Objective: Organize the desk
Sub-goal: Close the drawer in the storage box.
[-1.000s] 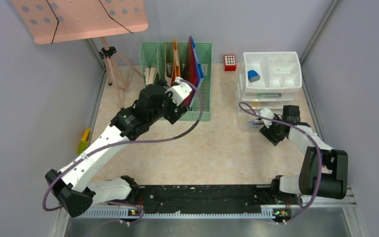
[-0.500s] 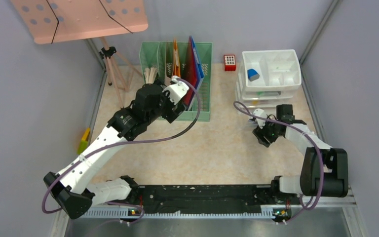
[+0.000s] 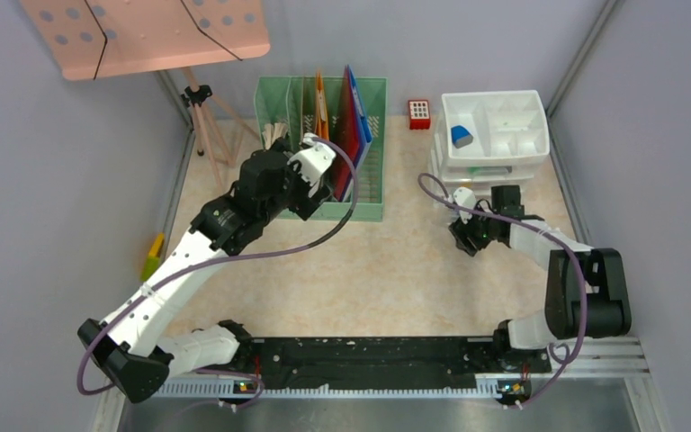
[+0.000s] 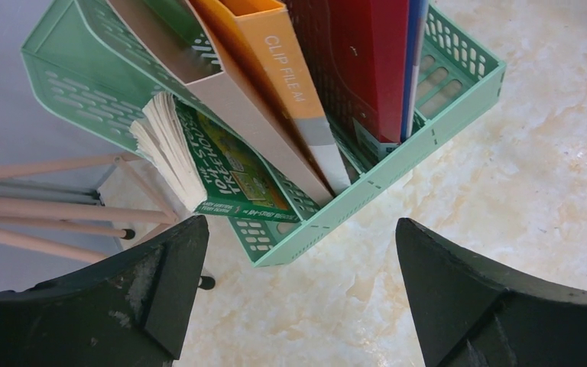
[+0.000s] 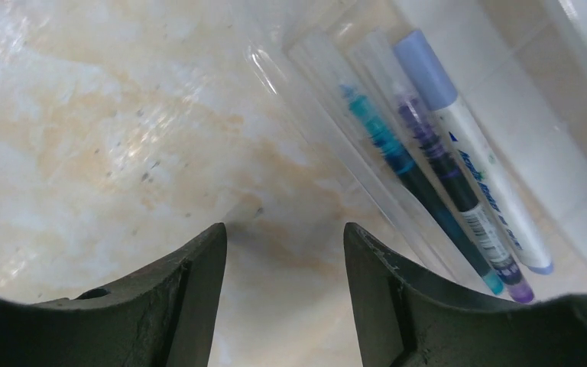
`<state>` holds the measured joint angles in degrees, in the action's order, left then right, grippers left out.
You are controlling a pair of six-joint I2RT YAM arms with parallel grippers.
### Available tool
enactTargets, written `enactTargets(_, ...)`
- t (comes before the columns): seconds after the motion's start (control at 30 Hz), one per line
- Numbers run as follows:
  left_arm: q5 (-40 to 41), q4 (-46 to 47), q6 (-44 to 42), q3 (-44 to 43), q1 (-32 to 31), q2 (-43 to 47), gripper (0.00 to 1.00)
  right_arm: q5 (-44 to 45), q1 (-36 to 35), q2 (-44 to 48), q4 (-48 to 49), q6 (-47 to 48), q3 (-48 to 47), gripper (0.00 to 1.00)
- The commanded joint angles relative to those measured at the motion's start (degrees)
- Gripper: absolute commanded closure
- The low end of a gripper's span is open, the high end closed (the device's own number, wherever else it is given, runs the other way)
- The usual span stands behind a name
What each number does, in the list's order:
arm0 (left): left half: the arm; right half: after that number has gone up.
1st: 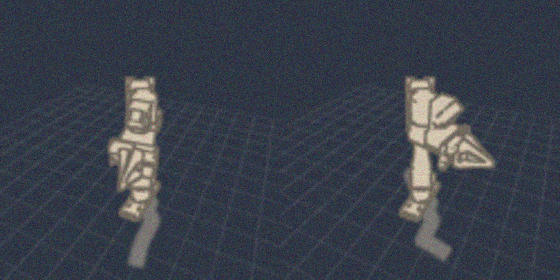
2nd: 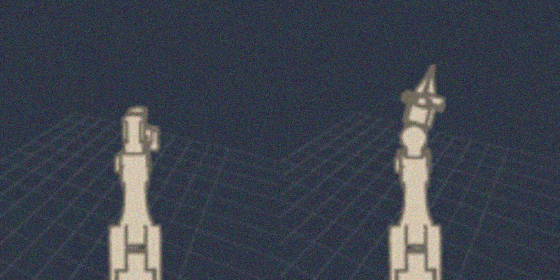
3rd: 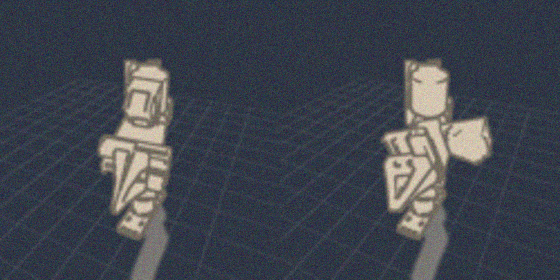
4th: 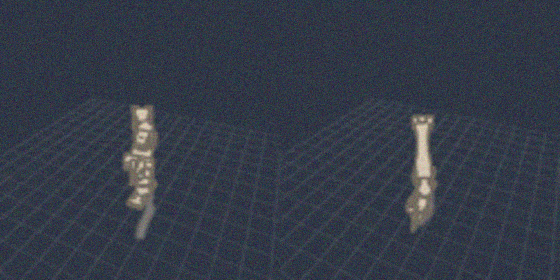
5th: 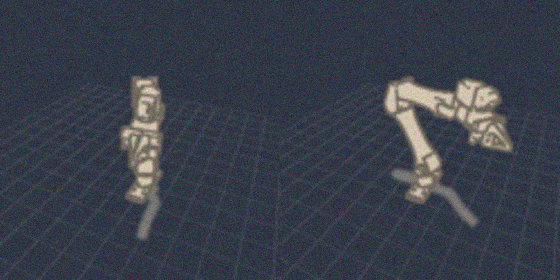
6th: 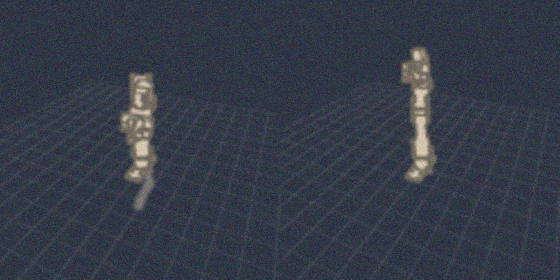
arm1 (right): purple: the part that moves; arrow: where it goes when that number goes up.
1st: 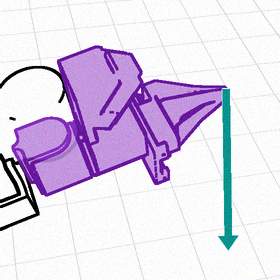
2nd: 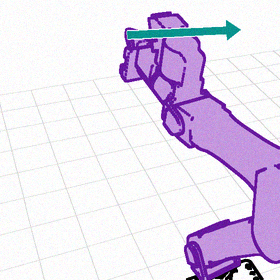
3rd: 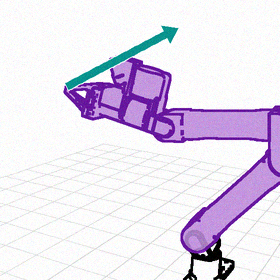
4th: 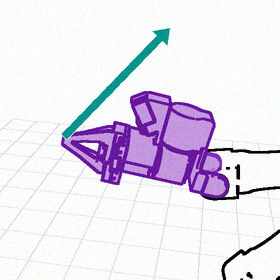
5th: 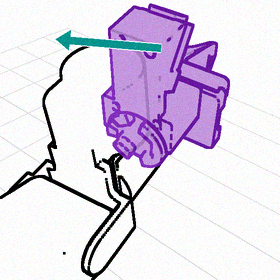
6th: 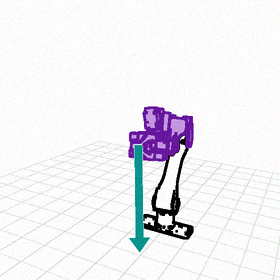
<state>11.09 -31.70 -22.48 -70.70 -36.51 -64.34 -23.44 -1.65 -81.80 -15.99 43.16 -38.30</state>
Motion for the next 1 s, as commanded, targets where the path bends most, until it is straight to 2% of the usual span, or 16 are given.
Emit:
enactTargets(0.0, 0.41, 1.40, 0.81, -1.63, 1.23, 2.11, 0.02, 3.11, -0.76, -1.54, 11.08, -4.24, -1.98, 0.42)
enactTargets(0.3, 0.15, 0.92, 0.77, -2.16, 2.21, 2.14, 0.02, 10.15, -0.72, -6.45, 12.79, -5.56, -6.85, 0.41)
enactTargets(0.63, -0.88, 0.68, 1.40, -2.43, 2.92, 2.22, 0.02, 7.36, -0.77, -7.31, 12.57, -7.56, -9.93, 0.38)
enactTargets(0.8, -1.16, 1.02, 1.35, -1.38, 3.26, 2.89, 0.02, 4.28, -0.79, -4.79, 15.36, -3.38, -6.43, 0.38)
enactTargets(0.97, -0.75, 1.98, 0.67, 0.03, 3.45, 2.99, 0.02, 5.12, -0.74, -4.71, 22.12, 1.64, -3.15, 0.38)
